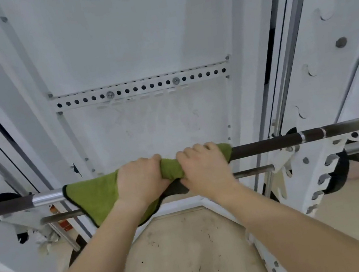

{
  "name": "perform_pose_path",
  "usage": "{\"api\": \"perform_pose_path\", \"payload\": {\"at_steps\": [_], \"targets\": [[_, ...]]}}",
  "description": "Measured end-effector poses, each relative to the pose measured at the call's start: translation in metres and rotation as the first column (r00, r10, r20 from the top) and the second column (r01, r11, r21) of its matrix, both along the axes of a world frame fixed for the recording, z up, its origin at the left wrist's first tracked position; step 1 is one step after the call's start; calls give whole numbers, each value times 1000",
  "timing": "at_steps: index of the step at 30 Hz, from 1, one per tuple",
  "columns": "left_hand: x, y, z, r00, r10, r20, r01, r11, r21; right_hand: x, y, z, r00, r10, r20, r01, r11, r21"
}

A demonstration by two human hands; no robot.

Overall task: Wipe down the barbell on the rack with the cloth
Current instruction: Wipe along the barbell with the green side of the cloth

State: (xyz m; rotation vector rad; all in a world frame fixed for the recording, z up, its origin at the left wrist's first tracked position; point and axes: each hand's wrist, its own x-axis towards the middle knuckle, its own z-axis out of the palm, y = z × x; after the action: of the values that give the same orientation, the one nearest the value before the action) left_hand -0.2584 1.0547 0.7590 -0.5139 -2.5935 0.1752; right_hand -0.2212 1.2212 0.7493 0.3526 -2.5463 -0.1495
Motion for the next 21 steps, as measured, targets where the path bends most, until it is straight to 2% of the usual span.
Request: {"api": "perform_pose_path", "payload": {"at_steps": [3,6,11,14,17,21], "targets": [[11,66,4,997,-68,20,68,998,0,11,67,-3,997,-70,-13,71,997,28],[17,111,6,993,-110,34,110,994,6,15,96,-4,991,-128,-46,128,992,14],[13,86,2,990,-136,26,136,991,4,7,73,-9,970,-227,-83,217,969,-116],[8,71,0,992,-124,-4,124,992,21,7,74,-12,978,-176,-108,164,980,-110],[10,89,3,993,-113,42,112,993,21,14,97,-13,992,-84,-99,79,996,-49],[17,150,7,983,-160,88,162,987,-10,29,155,-10,983,-166,-77,163,986,-41]]}}
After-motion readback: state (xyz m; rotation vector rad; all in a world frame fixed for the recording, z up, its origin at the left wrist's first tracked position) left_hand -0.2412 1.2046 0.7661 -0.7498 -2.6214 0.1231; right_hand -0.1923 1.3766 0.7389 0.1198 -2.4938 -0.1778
